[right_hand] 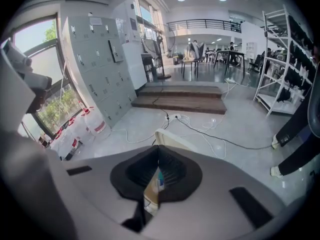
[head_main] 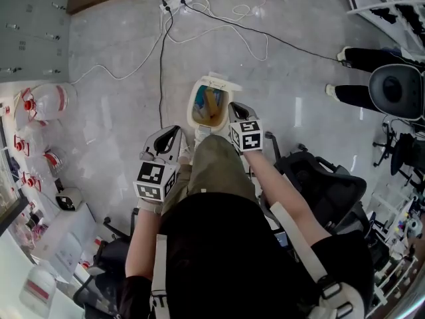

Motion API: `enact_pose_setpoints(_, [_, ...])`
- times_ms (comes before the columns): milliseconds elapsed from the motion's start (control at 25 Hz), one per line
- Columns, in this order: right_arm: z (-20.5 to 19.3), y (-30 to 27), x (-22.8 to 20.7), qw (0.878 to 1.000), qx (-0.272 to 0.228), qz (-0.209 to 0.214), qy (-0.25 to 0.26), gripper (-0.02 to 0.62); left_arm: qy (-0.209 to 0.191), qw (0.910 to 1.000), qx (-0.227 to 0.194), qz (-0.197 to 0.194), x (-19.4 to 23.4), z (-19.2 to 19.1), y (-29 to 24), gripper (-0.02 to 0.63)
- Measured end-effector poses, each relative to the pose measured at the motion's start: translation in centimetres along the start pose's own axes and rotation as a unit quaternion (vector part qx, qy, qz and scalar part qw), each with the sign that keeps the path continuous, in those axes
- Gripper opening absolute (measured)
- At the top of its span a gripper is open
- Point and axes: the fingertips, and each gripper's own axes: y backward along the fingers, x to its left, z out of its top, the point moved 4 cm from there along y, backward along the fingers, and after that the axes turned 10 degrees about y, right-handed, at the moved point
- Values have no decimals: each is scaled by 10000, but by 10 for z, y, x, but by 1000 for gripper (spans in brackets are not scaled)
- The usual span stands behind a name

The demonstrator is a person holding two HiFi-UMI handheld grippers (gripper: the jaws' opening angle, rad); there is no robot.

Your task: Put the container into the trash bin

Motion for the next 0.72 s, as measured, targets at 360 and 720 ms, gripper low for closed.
enact_pose_setpoints(360, [47,67,-3,9974,-691,-205,-65,16,-226,9992,-263,-173,-16,33,-4,11])
enact_pose_setpoints(720, [84,139,-4,9891,-1379,-520,-70,16,-443,9967,-469,-495,-31,59,8,11])
